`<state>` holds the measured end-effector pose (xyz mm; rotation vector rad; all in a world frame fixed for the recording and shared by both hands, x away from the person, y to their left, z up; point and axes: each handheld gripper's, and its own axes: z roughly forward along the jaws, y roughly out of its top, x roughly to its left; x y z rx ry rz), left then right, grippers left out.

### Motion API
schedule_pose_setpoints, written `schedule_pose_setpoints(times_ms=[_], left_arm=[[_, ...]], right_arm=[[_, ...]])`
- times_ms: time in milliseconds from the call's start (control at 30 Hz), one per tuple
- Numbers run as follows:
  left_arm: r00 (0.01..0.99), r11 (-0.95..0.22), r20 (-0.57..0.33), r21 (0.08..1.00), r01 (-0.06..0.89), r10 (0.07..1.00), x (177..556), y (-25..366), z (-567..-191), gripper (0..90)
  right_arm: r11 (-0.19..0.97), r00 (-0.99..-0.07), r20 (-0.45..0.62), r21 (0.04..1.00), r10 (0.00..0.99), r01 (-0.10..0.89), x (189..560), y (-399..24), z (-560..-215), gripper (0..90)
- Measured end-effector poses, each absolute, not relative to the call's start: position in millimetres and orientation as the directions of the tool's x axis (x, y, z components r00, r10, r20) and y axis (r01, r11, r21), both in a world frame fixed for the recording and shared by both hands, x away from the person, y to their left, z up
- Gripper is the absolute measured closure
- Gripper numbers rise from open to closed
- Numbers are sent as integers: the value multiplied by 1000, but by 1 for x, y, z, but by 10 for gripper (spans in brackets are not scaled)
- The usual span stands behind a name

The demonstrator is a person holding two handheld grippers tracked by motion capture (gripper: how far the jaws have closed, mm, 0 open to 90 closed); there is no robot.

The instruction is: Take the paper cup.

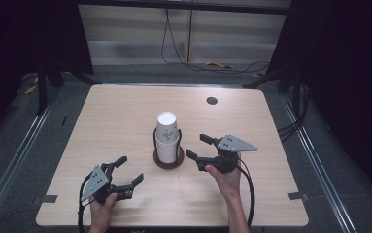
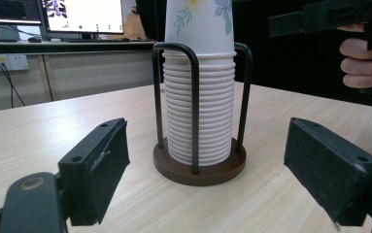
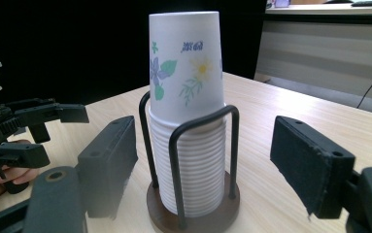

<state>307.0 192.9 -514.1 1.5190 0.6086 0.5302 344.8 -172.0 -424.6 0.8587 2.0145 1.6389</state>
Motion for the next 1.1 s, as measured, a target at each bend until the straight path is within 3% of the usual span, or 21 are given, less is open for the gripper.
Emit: schedule_pose_setpoints(times_ms=[633, 767, 1100], left_arm=[[745, -8, -32, 999, 51, 666, 307, 192, -514, 161], [744, -7, -32, 999, 49, 668, 306, 192, -514, 162], [746, -7, -33, 999, 50, 665, 306, 192, -514, 162]], right_arm=[[217, -790, 65, 945, 610, 246, 376, -145, -398, 172], [241, -807, 66, 937, 588, 252, 384, -139, -392, 236], [283, -819, 69, 919, 570, 275, 399, -131, -386, 213]])
